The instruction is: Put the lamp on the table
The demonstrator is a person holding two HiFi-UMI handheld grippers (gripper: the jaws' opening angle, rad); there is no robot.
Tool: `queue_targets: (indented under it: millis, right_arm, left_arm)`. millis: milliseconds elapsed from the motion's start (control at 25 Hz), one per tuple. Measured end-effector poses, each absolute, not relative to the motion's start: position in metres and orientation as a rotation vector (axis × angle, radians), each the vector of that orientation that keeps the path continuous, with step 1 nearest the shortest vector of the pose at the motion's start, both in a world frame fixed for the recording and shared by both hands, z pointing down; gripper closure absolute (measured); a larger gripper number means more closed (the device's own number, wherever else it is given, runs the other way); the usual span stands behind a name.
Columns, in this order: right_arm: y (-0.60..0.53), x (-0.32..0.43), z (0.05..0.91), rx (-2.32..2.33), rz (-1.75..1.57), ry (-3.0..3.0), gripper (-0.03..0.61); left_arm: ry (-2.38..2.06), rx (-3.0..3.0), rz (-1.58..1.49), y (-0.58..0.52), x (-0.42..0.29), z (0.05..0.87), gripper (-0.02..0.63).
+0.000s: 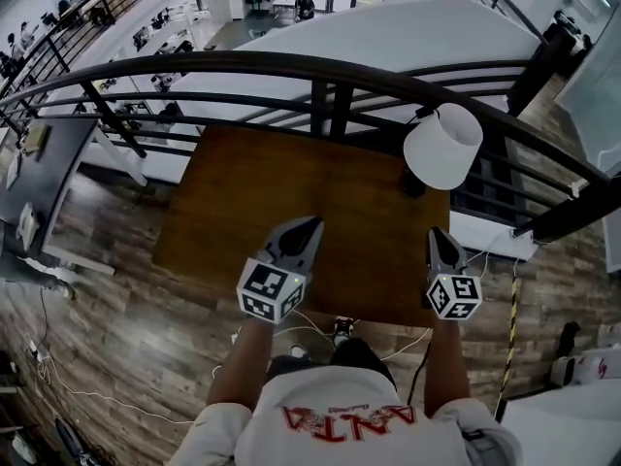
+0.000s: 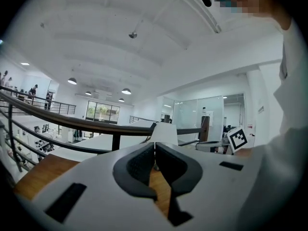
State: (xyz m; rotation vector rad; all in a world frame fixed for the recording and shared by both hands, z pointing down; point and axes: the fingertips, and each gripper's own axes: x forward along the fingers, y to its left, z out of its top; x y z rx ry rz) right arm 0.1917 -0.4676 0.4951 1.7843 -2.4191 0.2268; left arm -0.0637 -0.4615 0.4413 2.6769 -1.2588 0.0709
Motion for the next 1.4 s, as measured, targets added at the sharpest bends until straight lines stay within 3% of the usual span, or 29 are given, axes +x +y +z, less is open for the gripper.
queue_targets:
  millis: [600,1400]
  right_arm:
    - [-0.382,0.159,0.397,1.801,0.076,-2.481,0.575]
    - [-0.374,0.155,0.41,1.77,0.108,-2.463,0.577]
  left_arm:
    - [-1.214,2.785,-0.047,-0.392,-0.067,0.387,0.6]
    - [-1.167,2.803,-0.036,-0.385,-0.062,0.39,0.6]
